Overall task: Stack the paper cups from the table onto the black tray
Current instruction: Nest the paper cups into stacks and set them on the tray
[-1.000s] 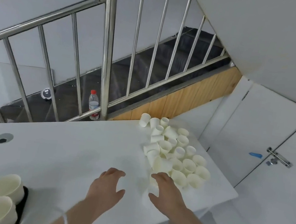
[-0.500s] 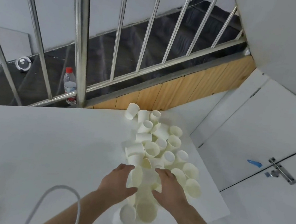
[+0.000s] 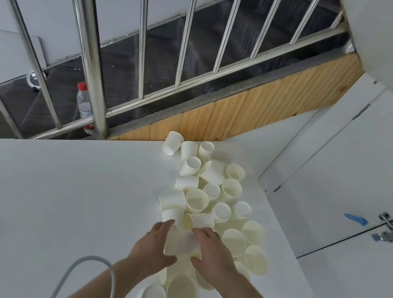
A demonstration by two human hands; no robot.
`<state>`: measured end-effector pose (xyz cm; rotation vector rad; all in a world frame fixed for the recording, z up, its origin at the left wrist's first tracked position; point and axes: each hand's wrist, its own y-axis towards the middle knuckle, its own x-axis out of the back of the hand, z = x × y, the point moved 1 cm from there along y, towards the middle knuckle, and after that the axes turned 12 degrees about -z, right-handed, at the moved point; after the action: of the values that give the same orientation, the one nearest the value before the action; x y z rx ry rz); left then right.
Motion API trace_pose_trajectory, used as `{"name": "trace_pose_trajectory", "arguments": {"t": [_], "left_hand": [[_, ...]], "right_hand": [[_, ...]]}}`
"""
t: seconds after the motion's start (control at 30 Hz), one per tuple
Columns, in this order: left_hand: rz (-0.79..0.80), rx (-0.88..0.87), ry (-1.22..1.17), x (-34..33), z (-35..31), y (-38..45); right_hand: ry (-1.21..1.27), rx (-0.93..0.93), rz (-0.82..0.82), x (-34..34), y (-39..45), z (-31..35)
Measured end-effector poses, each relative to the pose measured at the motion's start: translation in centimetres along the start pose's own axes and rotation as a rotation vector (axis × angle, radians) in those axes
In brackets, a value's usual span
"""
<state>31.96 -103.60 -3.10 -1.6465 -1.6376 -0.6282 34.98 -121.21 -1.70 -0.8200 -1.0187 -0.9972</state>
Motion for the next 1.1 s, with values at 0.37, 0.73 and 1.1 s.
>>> {"name": "trace_pose_trajectory", "arguments": {"t": [0.37,0.73,1.1], "left_hand": [[-0.225,0.067,-0.215,1.9,0.3,1.2],[-0.266,0.236,0.123,6.3,5.8,0.5],[-0.225,0.178,0.127,5.2,7.2,0.8]], "right_hand": [[0.061,0.06,-0.054,0.7,2.5,0.5],[-0.082,0.003,0.002,-0.1,6.9,4.2],[-0.193,0.0,0.039,-2.5,8.7,6.2]]}}
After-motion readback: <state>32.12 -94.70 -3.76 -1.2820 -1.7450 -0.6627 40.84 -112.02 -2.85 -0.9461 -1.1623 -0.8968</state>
